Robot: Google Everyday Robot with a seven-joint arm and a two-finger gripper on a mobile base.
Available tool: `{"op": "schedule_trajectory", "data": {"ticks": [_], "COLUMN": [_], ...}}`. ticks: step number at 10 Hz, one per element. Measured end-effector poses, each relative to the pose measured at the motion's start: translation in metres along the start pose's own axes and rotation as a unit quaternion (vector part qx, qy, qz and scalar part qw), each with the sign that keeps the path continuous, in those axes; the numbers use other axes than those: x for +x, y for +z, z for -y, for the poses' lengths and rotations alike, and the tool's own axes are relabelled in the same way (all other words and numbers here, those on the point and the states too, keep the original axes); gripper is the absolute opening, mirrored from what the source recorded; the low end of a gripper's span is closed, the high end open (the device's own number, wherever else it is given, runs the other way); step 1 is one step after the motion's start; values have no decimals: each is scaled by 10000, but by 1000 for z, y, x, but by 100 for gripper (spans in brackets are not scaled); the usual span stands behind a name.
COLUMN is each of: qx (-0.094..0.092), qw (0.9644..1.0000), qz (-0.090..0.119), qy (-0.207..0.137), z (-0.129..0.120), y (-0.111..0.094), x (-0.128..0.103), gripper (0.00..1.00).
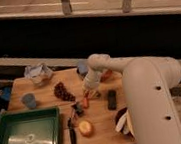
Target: Place pepper in red bowl
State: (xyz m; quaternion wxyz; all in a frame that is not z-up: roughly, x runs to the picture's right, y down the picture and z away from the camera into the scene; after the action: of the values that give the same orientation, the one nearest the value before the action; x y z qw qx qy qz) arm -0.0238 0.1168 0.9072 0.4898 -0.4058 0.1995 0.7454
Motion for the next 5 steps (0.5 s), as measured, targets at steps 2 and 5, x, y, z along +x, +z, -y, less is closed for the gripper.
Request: {"op": "schedule_trajectory", "data": {"ticks": [2,5], "qx": [3,18], "qw": [10000,10000], "qz": [48,55], "qy": [10,2], "z": [0,1], "y": [2,2], "x": [-2,-2], "gripper": [0,0]}}
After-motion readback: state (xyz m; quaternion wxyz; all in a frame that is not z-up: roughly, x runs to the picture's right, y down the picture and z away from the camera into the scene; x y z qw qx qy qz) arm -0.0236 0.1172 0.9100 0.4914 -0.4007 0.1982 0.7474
